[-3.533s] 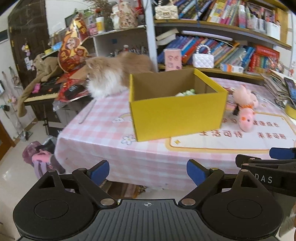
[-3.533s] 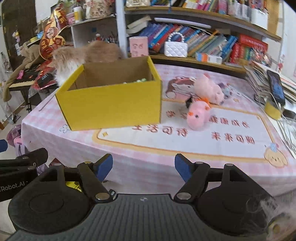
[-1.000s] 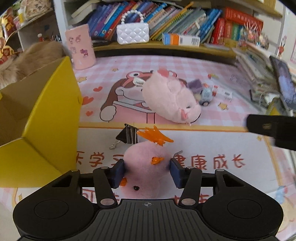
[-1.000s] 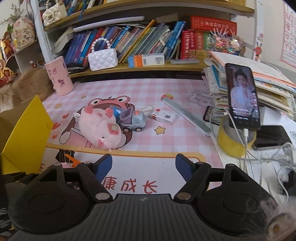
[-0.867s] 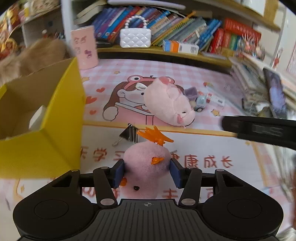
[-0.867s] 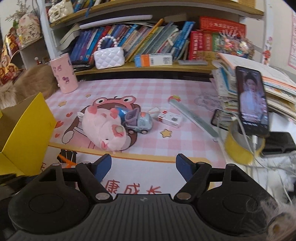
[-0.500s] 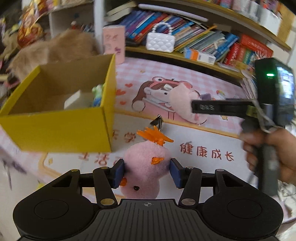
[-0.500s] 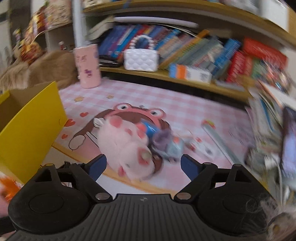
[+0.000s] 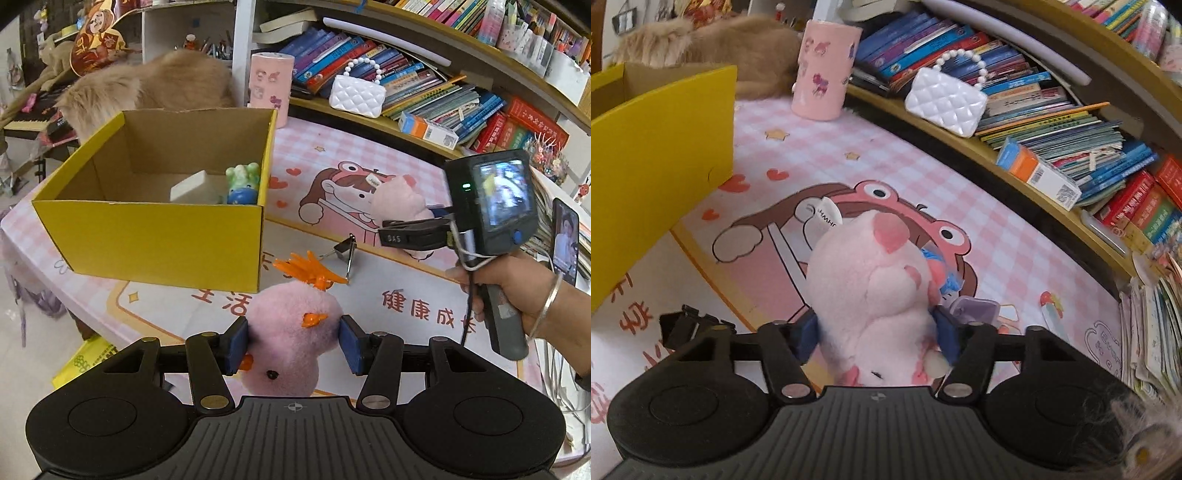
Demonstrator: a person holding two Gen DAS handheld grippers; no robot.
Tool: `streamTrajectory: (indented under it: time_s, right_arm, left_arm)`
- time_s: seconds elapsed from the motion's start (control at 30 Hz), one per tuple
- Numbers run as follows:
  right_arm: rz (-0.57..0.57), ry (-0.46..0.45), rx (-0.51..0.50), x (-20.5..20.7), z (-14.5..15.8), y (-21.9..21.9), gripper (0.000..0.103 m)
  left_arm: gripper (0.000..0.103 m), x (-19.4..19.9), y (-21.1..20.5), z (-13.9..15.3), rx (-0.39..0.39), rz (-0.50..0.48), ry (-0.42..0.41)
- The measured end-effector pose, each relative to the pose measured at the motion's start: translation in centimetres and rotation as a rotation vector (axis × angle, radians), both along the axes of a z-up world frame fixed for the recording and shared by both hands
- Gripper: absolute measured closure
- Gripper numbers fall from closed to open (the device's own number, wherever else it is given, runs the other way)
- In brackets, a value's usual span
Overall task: Organize objects
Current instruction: 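Grasp the small pink plush chick with the left tool while the right tool grasps the large pink pig, then lift both pink plush toys and carry them over the yellow box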
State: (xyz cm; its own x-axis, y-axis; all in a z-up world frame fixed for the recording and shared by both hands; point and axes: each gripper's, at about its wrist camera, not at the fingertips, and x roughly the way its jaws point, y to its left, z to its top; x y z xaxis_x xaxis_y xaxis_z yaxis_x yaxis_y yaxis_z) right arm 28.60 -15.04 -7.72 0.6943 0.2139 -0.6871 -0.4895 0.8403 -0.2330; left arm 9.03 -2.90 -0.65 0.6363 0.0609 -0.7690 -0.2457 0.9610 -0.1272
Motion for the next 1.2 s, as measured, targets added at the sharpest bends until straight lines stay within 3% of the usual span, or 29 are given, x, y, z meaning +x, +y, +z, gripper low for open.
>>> streamTrajectory:
  time_s: [0.33,0.57,0.67,0.8,0.93,1.2]
  right_arm:
    - [-0.084,-0.013,0.222,-6.4,5.9,-2.6,0.047]
    - [-0.101,-0.026,0.282,-12.6,9.1,-2.3,0.047]
    - [-0.159,-0.011,0.331,-15.3,10.0,-2.1,0.047]
    - [-0.239,0.02,0.38,-18.4,10.3,-1.5,0.047]
    - [-0.264,0.028,0.337,-21.5,9.5,0.2,0.047]
    - [-0.27,0.171,0.342,-25.8,7.5,4.3,0.047]
  left_arm:
    - [0.052,-1.1,1.3,0.5,-0.019,-0.023,-0.05]
    - [0.052,-2.3,3.0,1.0,-0.022,-0.077,-0.084]
    - [0.052,-2.9,4.1,1.1,-0.024,-0.097,-0.095]
    - [0.052,-4.1,5.9,1.0,-0.026,-0.108,-0.108]
    - [0.052,-5.7,7.9,0.7,-0.028,-0.118,-0.108]
    - [0.052,-9.8,12.0,0.4,-0.028,-0.118,-0.109]
